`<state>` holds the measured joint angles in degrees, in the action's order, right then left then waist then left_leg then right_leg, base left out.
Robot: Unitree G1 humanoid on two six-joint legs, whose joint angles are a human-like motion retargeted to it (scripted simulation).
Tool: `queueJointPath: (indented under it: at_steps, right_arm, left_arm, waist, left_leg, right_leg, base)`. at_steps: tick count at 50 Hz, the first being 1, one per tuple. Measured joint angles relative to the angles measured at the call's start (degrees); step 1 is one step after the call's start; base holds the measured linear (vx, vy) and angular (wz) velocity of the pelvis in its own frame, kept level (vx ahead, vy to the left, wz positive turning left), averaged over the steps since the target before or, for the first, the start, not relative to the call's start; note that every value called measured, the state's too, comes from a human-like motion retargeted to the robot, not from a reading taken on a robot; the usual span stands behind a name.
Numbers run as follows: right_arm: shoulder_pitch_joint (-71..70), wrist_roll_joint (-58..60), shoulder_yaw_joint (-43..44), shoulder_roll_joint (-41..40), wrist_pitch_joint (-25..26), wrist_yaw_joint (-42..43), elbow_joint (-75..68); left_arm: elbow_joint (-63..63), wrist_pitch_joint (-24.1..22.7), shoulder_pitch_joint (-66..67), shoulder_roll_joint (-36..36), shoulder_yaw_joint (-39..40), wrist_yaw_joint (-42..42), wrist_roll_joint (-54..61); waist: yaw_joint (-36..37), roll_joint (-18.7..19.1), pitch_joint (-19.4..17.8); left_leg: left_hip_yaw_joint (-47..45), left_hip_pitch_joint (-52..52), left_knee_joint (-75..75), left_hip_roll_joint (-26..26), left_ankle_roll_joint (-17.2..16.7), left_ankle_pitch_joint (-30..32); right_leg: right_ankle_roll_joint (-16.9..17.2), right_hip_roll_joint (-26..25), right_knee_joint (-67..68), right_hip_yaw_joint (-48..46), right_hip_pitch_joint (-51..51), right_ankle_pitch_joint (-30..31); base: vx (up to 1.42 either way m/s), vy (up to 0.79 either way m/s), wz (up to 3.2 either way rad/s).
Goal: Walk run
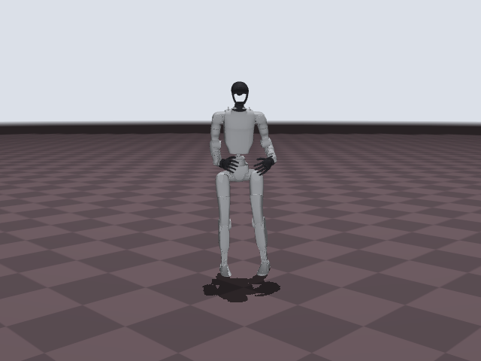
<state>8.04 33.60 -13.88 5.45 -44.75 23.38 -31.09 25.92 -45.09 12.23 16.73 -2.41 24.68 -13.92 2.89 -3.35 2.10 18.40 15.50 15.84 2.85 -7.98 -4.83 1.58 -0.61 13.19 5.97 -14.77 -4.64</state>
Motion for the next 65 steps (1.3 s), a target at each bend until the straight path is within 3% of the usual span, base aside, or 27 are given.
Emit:
queueJointPath:
  at_steps: [2, 3, 5, 8, 10, 13, 15, 19, 22, 23, 25, 27, 30, 32, 35, 36, 41, 45, 50, 53, 55, 60, 65]
  right_arm:
    - [0.0, 0.5, -0.7, -0.2, 0.0, -0.3, -0.1]
    - [0.3, 0.7, -0.7, -0.1, -0.1, -0.5, -0.4]
    - [0.0, 1.0, -0.6, 0.1, -0.5, -1.3, -1.5]
    - [0.7, 1.3, -0.6, 0.5, -0.8, -2.6, -2.0]
    - [0.7, 1.4, -1.0, 0.9, -0.7, -3.0, -1.9]
    - [0.9, 1.6, -2.0, 1.3, -0.1, -1.1, -1.4]
    - [1.3, 2.1, -2.3, 1.1, 0.4, 0.6, -1.5]
    - [1.8, 4.2, -3.3, 0.0, 0.2, 1.8, -2.7]
    - [2.0, 6.7, -3.6, 0.5, 0.3, 2.6, -2.7]
    - [2.0, 7.9, -3.7, 0.7, 0.5, 3.3, -2.6]
    - [1.8, 10.3, -4.9, 0.7, 0.9, 5.7, -2.9]
    - [1.1, 11.4, -4.0, 0.1, 0.6, 7.2, -3.5]
    - [-0.3, 12.1, -3.8, -0.9, -0.4, 5.1, -4.3]
    - [0.2, 12.0, -4.5, -0.6, -0.4, 3.0, -4.2]
    - [1.4, 11.4, -3.6, -0.2, -0.3, 2.3, -4.3]
    - [2.1, 10.9, -3.0, 0.0, -0.4, 3.0, -4.5]
    - [5.0, 9.3, -1.6, 0.5, -1.5, 5.7, -4.7]
    - [7.0, 10.4, 0.2, 1.4, -1.3, 6.9, -4.1]
    - [8.5, 10.0, 2.9, 1.3, -1.3, 7.9, -3.7]
    - [8.3, 10.1, 3.7, 1.0, -0.9, 8.3, -3.6]
    - [8.0, 10.2, 3.8, 0.6, -0.6, 9.5, -3.3]
    - [8.8, 12.2, 4.2, 1.6, 0.8, 15.4, -2.3]
    - [9.7, 14.8, 5.1, 2.5, 0.9, 18.2, -3.5]
  left_arm:
    - [-0.3, 1.0, -1.0, 1.8, -1.1, 0.7, 0.6]
    - [-0.2, 1.5, -1.1, 2.0, -1.7, 1.2, 0.7]
    - [0.0, 2.4, -1.8, 1.9, -1.8, 1.6, 1.3]
    - [0.0, 3.2, -1.9, -0.6, -1.2, 1.0, 1.3]
    - [-0.3, 3.8, -2.3, -2.6, -0.4, 0.6, 1.3]
    - [-0.7, 4.4, -2.5, -3.1, -0.3, 1.6, 1.3]
    - [-0.8, 4.9, -2.1, -2.8, -0.3, 3.9, 0.9]
    - [-1.4, 5.5, 0.7, -4.1, 3.9, 5.1, 2.0]
    - [-1.2, 5.2, 3.5, -6.4, 7.5, 4.3, 3.9]
    - [-1.1, 5.4, 4.3, -7.1, 8.8, 4.5, 4.2]
    - [-0.6, 5.6, 6.2, -7.7, 11.6, 4.9, 4.3]
    - [-0.1, 5.3, 7.2, -7.5, 11.8, 5.0, 4.0]
    - [0.8, 5.6, 7.9, -8.6, 10.1, 4.2, 5.4]
    - [2.0, 6.3, 7.8, -8.1, 9.3, 4.9, 7.6]
    - [2.9, 6.9, 6.3, -6.6, 6.9, 7.1, 8.7]
    - [2.6, 6.8, 5.8, -6.2, 5.8, 7.3, 8.4]
    - [2.4, 6.0, 3.1, -5.9, 1.5, 6.5, 7.8]
    - [4.4, 5.8, -1.5, -4.1, -3.3, 7.0, 7.4]
    - [4.1, 4.8, -8.7, -2.7, -8.1, 7.7, 6.7]
    - [3.9, 4.9, -11.8, -4.1, -7.5, 7.1, 7.4]
    - [3.7, 5.1, -13.5, -5.0, -6.5, 6.7, 8.3]
    - [2.0, 5.1, -15.6, -4.8, -4.9, 6.0, 9.5]
    - [3.0, 5.2, -13.7, -6.8, -4.3, 5.2, 9.3]
  waist:
    - [0.9, 0.4, -1.0]
    - [0.2, -0.1, -1.0]
    - [-2.1, -0.7, -0.9]
    - [-7.0, -0.4, -0.9]
    - [-8.4, -0.5, -0.7]
    - [-8.4, -0.9, 0.0]
    - [-7.9, -1.5, 0.9]
    - [-5.5, -2.7, 3.3]
    - [-3.6, -4.2, 4.9]
    - [-2.9, -4.8, 5.3]
    - [-0.3, -6.1, 5.6]
    - [-1.4, -5.9, 4.7]
    - [-2.5, -7.0, 2.5]
    - [-4.3, -6.9, 2.5]
    - [-5.5, -5.4, 3.2]
    - [-5.0, -5.2, 3.2]
    - [-2.9, -4.7, 2.5]
    - [-2.2, -2.2, 1.7]
    - [-4.9, -0.9, 0.6]
    - [-5.5, -0.5, 0.2]
    - [-5.1, -0.4, -0.2]
    - [-2.1, -1.0, 0.4]
    - [-0.4, -1.5, 0.2]
  left_leg:
    - [2.5, -1.9, -3.7, 0.6, -2.0, 2.4]
    - [1.1, -2.4, -4.4, 0.8, 0.0, 2.2]
    - [-12.7, -2.7, -3.9, -3.1, 3.7, -1.2]
    - [-12.4, -4.4, -6.2, -2.1, 7.5, -1.4]
    - [-16.8, -4.7, -7.1, -3.5, 8.2, -2.0]
    - [-26.6, -5.8, -7.8, -6.0, 8.9, -3.4]
    - [-33.3, -6.9, -7.7, -7.0, 9.3, -4.6]
    - [-47.5, -10.1, -7.2, -9.1, 8.0, -6.6]
    - [-58.0, -14.5, -8.2, -7.6, 6.6, -7.8]
    - [-61.6, -16.5, -8.7, -6.7, 5.7, -8.2]
    - [-69.9, -21.6, -10.0, -4.6, 3.1, -8.2]
    - [-70.5, -23.0, -8.3, -5.2, 2.5, -7.0]
    - [-67.1, -22.0, -0.6, -4.9, 5.3, -4.4]
    - [-58.3, -19.0, 5.3, -4.6, 5.9, -5.3]
    - [-40.1, -12.0, 11.3, -2.5, 0.8, -7.4]
    - [-37.5, -11.2, 11.2, -1.9, 0.7, -7.7]
    - [-31.4, -10.3, 6.7, -1.3, 5.3, -9.3]
    - [-19.0, -9.4, 1.4, 1.5, 4.6, -7.3]
    - [-25.6, -11.0, -2.1, -0.4, 10.4, -7.4]
    - [-27.9, -11.0, -4.6, -1.0, 11.5, -7.1]
    - [-31.6, -10.6, -5.7, -2.4, 11.7, -7.0]
    - [-39.6, -9.0, -6.8, -4.0, 11.9, -7.9]
    - [-43.3, -9.8, -7.7, -3.4, 12.3, -8.6]
  right_leg:
    - [1.0, -3.5, 0.9, 6.4, -0.7, 0.0]
    - [1.9, -4.0, 0.7, 9.0, -0.8, 0.2]
    - [3.8, -5.3, 0.1, 13.4, -1.9, -0.1]
    - [7.1, -6.3, -2.9, 16.4, -2.6, -0.7]
    - [6.6, -5.3, -3.4, 12.4, -4.6, -1.0]
    - [2.2, -1.6, -1.8, -4.6, -6.5, -4.2]
    - [2.4, 0.8, 1.2, -15.0, -6.2, -6.8]
    - [-1.1, 3.6, 9.9, -30.0, -3.1, -13.0]
    - [-1.3, 5.8, 7.5, -39.0, 2.5, -14.8]
    - [-1.5, 6.0, 4.8, -40.3, 4.6, -15.7]
    - [-3.2, 4.4, 2.6, -32.1, 5.3, -13.4]
    - [-4.9, 4.5, 3.4, -29.0, 3.7, -9.1]
    - [-3.0, 5.2, 1.1, -21.8, 5.3, -7.8]
    - [-1.0, 5.2, -1.1, -19.4, 7.4, -7.6]
    - [0.4, 3.4, -3.6, -14.7, 7.9, -6.3]
    - [0.2, 2.9, -4.0, -12.8, 7.8, -5.8]
    - [0.6, 0.8, -4.6, -2.4, 7.4, -4.2]
    - [1.3, -2.6, -4.7, 4.6, 7.7, -2.8]
    - [3.2, -4.8, -4.3, 8.9, 6.0, -2.3]
    - [4.7, -6.1, -3.4, 11.7, 3.3, -2.8]
    - [4.0, -4.7, -1.7, 6.7, 0.4, -3.0]
    - [-1.7, 4.2, 4.0, -22.7, -3.4, -8.7]
    - [0.4, 3.6, 6.7, -20.0, -3.0, -9.4]
  base:
    - [0.04, -0.01, -3.15]
    - [-0.01, -0.01, -2.59]
    - [-0.09, 0.03, -2.14]
    - [-0.19, 0.06, -2.06]
    - [-0.31, 0.03, -2.94]
    - [-0.29, -0.04, -3.25]
    - [-0.24, -0.08, -3.04]
    - [-0.08, -0.05, -3.06]
    - [-0.03, -0.12, -2.90]
    - [0.07, -0.17, -3.05]
    - [0.16, -0.24, -2.94]
    - [-0.03, -0.16, -1.58]
    - [-0.09, -0.15, -1.75]
    - [0.06, -0.11, -1.69]
    - [0.02, -0.05, -1.68]
    - [0.01, 0.00, -1.74]
    - [-0.01, 0.02, -1.90]
    - [0.02, 0.10, -1.67]
    - [-0.06, 0.08, -1.00]
    - [-0.23, 0.05, -1.55]
    - [-0.25, 0.04, -1.83]
    - [-0.09, -0.01, -1.51]
    - [0.05, 0.01, -0.64]
